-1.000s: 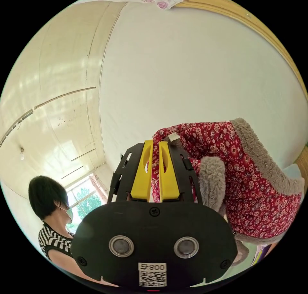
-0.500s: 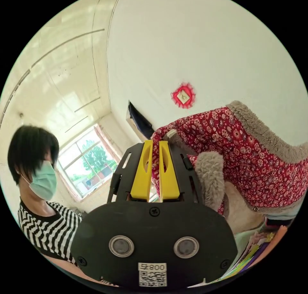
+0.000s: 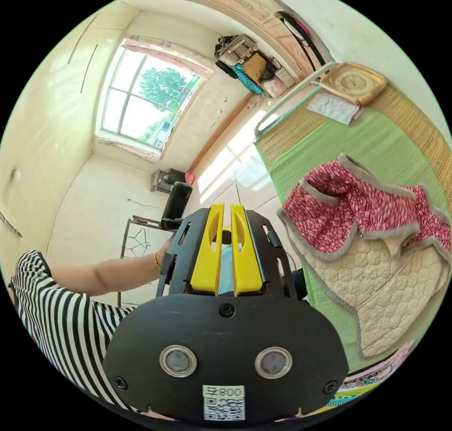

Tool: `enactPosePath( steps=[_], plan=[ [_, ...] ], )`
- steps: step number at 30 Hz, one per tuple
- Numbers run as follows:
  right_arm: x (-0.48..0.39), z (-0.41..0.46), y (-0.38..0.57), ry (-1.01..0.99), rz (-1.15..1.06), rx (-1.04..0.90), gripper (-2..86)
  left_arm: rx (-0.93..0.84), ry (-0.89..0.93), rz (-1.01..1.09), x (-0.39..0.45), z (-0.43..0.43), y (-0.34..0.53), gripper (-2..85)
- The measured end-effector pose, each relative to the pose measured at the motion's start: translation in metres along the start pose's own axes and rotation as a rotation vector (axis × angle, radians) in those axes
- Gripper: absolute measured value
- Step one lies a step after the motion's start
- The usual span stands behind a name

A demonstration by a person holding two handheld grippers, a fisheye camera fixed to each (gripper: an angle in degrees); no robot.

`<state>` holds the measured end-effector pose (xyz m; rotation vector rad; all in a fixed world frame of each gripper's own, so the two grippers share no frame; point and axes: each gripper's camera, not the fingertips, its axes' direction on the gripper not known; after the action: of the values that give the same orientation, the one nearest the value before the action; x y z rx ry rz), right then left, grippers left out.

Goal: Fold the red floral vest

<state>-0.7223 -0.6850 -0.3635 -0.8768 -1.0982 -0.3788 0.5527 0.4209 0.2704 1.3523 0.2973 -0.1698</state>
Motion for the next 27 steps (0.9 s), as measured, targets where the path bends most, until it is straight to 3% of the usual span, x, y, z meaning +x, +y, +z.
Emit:
enactPosePath(
  steps=[6,14,21,27],
  plan=[
    [0.155,0.055,0.018,0.019,0.294,-0.036,2.0,-0.107,0.008,-0.078,-0.058,0.026,-0.066,1.2],
    [0.330,0.042,0.072,0.196,0.738,0.168,4.3,-0.348,-0.017,0.038,-0.084,0.104,-0.202,6.7],
    [0.421,0.025,0.095,0.315,0.871,0.267,6.8,-0.457,-0.076,0.178,-0.075,0.186,-0.327,9.0],
    [0.508,0.008,0.104,0.336,0.865,0.368,8.3,-0.479,-0.161,0.171,-0.085,0.251,-0.407,11.0]
  ],
)
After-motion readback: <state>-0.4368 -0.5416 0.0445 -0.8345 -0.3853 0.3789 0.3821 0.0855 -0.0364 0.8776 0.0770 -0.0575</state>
